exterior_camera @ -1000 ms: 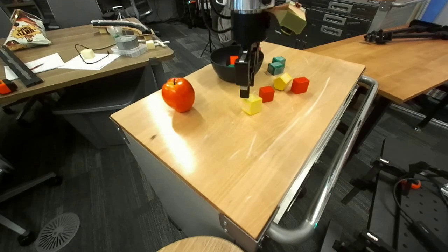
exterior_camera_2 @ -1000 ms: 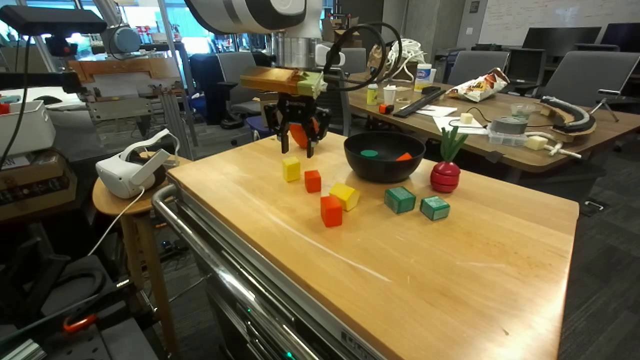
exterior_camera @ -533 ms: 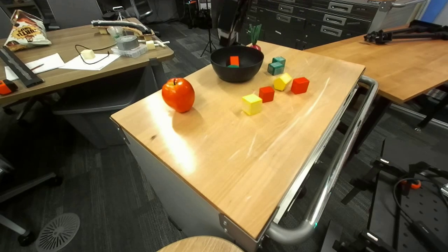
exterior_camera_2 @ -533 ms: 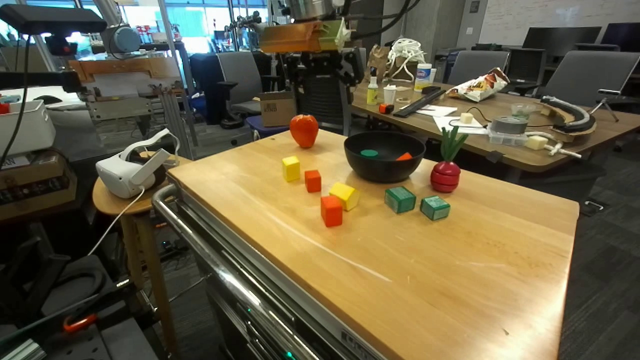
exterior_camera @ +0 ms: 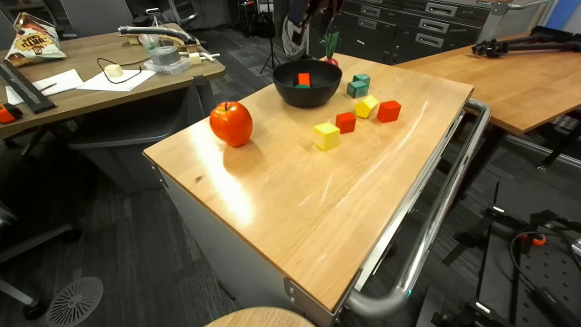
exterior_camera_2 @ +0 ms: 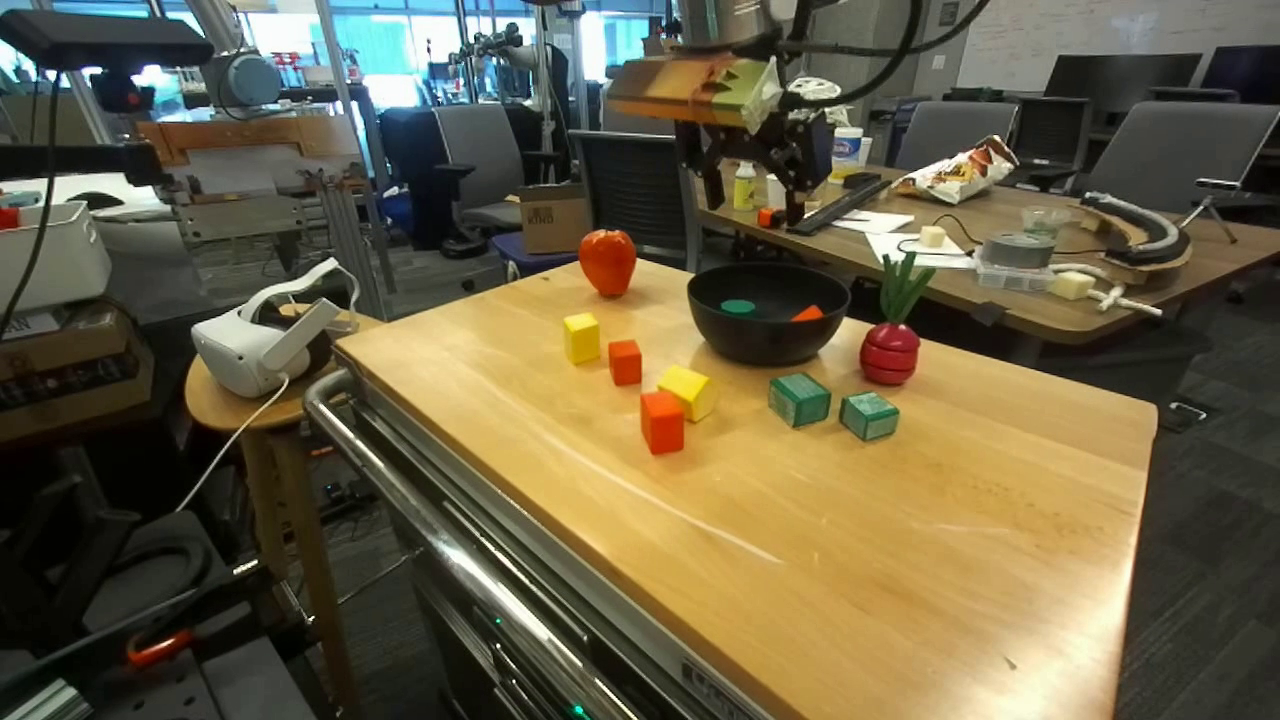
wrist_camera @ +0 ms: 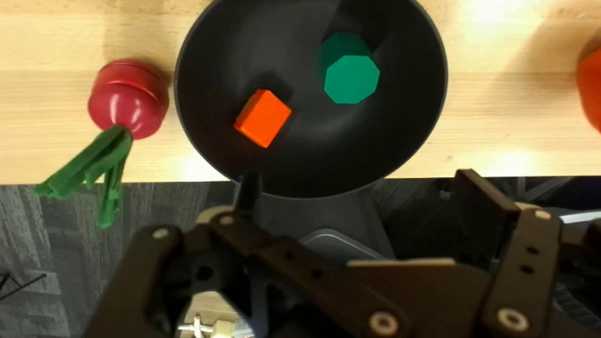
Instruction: Take most of the objects from the bowl one at a time and put them on the table, then move the apple to the right, then take the block from the bowl and put it on the table
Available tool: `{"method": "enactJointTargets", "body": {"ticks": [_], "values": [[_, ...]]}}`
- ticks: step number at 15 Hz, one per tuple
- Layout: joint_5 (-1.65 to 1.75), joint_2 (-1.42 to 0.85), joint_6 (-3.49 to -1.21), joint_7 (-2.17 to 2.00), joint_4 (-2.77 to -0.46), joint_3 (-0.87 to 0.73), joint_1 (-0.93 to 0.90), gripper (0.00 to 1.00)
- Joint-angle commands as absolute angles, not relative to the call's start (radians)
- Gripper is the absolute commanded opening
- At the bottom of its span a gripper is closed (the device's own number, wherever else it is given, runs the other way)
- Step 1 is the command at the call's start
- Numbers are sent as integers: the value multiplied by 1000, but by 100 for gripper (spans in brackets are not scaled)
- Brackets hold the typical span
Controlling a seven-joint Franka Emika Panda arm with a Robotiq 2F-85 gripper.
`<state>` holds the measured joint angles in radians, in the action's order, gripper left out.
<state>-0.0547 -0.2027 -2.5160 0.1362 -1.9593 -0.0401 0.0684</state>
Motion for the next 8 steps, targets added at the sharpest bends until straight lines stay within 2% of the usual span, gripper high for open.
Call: {"method": "enactJointTargets", "body": {"ticks": [1, 8], "values": [[-105, -302, -2452, 47, -1829, -45, 83, 100], [-88, -433, -2174, -126, -1651, -68, 77, 100]]}}
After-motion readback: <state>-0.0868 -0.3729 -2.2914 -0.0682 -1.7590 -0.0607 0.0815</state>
